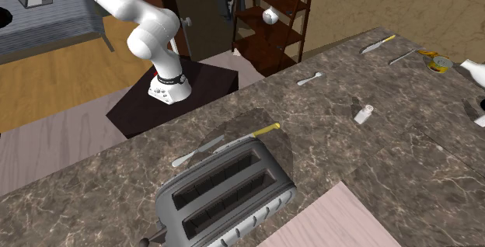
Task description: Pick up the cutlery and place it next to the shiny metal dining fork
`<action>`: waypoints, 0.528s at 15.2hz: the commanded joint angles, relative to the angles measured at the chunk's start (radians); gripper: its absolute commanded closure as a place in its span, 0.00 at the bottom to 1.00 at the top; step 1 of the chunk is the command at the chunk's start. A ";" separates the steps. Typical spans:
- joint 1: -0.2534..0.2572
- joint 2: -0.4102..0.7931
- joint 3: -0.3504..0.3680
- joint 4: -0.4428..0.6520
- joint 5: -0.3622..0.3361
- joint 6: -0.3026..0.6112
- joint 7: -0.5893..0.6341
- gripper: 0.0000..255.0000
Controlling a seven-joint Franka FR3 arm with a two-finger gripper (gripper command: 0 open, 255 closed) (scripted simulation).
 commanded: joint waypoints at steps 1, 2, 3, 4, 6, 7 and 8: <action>0.000 0.000 0.000 0.000 0.000 0.000 0.000 0.00; 0.004 0.016 -0.017 -0.015 -0.008 0.019 -0.035 0.00; 0.008 0.034 -0.035 -0.029 -0.016 0.039 -0.070 0.00; 0.011 0.054 -0.052 -0.041 -0.024 0.059 -0.104 0.00; 0.019 0.098 -0.087 -0.061 -0.039 0.099 -0.174 0.00; 0.023 0.122 -0.104 -0.069 -0.047 0.120 -0.208 0.00; 0.027 0.148 -0.121 -0.076 -0.054 0.141 -0.243 0.00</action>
